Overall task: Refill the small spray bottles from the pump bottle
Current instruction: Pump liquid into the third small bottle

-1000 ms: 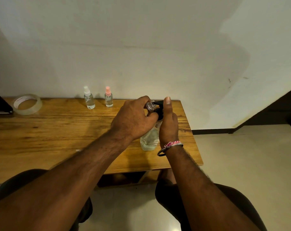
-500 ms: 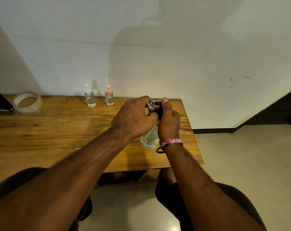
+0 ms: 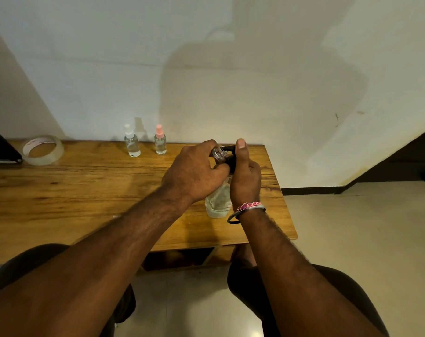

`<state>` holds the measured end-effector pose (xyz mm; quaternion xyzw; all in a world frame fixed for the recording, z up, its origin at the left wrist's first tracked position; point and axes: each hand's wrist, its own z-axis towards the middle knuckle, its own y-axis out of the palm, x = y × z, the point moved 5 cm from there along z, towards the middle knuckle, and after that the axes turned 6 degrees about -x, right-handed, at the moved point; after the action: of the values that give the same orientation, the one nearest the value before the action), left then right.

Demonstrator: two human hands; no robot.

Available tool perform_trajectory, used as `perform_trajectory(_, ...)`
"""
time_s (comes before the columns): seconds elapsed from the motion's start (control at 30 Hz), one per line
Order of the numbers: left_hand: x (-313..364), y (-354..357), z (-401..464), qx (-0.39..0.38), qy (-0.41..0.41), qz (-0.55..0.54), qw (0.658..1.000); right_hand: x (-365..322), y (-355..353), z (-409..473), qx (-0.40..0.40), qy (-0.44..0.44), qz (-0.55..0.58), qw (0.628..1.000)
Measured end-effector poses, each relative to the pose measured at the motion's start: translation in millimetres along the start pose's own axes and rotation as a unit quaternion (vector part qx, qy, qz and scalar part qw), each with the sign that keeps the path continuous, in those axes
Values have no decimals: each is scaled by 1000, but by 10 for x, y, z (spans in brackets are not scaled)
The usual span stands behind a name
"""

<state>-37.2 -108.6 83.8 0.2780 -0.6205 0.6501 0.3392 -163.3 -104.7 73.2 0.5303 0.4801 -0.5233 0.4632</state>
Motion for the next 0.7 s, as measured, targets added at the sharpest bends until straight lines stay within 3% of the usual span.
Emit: perform_trajectory(0.7, -15, 32, 8, 4, -7, -24, 1000, 40, -16, 35, 14, -33, 0, 999)
